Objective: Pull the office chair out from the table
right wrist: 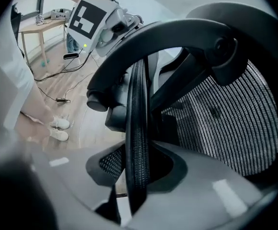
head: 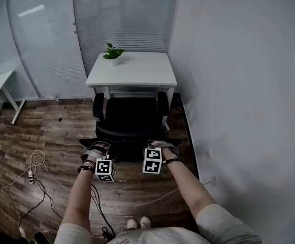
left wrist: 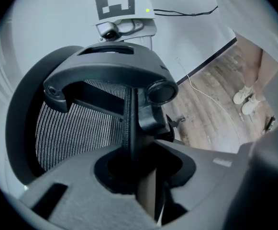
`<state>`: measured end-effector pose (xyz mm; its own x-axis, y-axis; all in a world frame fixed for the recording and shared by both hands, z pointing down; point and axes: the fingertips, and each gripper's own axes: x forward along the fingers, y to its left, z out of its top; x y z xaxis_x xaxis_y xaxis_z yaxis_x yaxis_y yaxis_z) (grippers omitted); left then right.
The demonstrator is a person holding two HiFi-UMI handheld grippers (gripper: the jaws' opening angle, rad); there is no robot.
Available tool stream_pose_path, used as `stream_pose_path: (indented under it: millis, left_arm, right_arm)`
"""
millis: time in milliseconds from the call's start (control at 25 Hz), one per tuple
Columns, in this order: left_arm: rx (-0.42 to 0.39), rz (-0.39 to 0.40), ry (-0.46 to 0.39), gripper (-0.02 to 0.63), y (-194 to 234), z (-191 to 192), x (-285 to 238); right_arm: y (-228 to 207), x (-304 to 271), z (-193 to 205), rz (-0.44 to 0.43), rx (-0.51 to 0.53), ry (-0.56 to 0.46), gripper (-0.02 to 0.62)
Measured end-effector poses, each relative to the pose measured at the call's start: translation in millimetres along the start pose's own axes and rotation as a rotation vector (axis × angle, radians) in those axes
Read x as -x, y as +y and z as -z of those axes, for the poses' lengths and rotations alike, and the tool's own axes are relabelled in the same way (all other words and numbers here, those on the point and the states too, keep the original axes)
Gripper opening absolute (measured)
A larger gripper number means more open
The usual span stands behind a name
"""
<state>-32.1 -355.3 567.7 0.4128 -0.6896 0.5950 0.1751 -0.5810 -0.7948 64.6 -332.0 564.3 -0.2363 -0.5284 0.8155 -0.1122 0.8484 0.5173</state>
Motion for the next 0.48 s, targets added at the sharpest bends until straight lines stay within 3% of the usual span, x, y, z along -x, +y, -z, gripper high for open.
stream_pose_path:
  millis: [480]
  left_arm:
    - [-0.008, -0.011, -0.001, 0.104, -21, -20, 26]
  right_arm:
    - [32, 22, 3, -0.023, -0.015, 0.005, 0.107]
